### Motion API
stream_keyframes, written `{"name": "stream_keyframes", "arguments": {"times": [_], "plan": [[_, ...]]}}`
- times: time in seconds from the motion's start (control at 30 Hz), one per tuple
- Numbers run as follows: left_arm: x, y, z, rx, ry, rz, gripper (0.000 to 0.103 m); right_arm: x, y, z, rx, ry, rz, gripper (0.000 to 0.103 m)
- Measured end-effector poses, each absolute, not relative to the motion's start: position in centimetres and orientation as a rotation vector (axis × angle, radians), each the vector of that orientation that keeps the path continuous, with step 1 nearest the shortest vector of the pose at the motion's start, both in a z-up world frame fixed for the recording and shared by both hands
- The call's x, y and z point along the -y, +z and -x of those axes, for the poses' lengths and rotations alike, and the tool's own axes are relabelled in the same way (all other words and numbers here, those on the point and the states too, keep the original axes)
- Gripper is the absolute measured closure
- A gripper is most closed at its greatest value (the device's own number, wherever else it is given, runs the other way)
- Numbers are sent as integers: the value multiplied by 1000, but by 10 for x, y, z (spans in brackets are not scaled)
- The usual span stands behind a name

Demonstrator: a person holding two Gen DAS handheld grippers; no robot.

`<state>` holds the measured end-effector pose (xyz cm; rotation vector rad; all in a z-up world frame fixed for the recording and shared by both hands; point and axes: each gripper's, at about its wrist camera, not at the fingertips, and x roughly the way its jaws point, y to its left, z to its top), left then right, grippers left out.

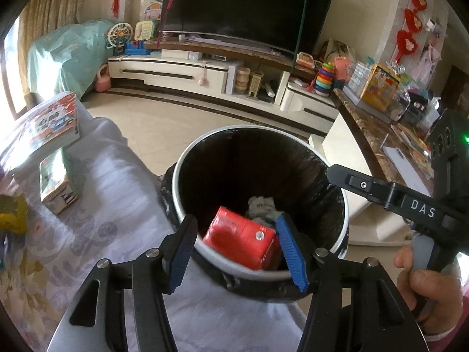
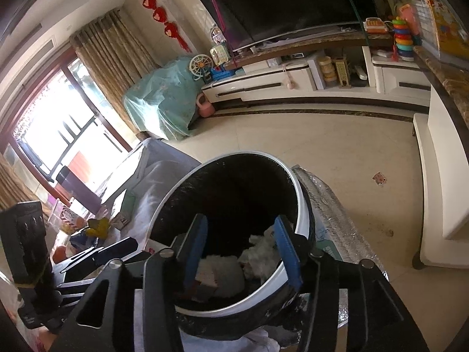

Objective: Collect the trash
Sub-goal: 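Open both tools to drop the box and paper into the bin, then move both open tools back over the bed toward the white bag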

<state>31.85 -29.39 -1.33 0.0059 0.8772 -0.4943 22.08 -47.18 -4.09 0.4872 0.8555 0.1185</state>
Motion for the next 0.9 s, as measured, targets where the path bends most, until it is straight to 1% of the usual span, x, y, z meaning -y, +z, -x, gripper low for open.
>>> {"name": "stream_keyframes", "arguments": {"times": [0.03, 0.1, 0.2, 0.3, 0.63, 0.9], "plan": [[291, -13, -316, -874, -490, -3, 46, 470, -40, -218, -849, 120, -489, 47], [284, -14, -307, -863, -477, 1, 46, 467, -39, -215, -840, 121, -487, 37], [266, -16, -292, -850, -462, 34, 43, 458, -38, -209, -832, 139, -494, 26], [246, -18, -277, -842, -441, 76, 41, 445, -38, -202, -828, 160, -499, 25], [167, -30, -228, -846, -313, 186, 41, 391, -36, -189, -837, 266, -488, 22], [116, -29, -198, -847, -212, 260, 41, 341, -39, -186, -863, 357, -459, 21]]}}
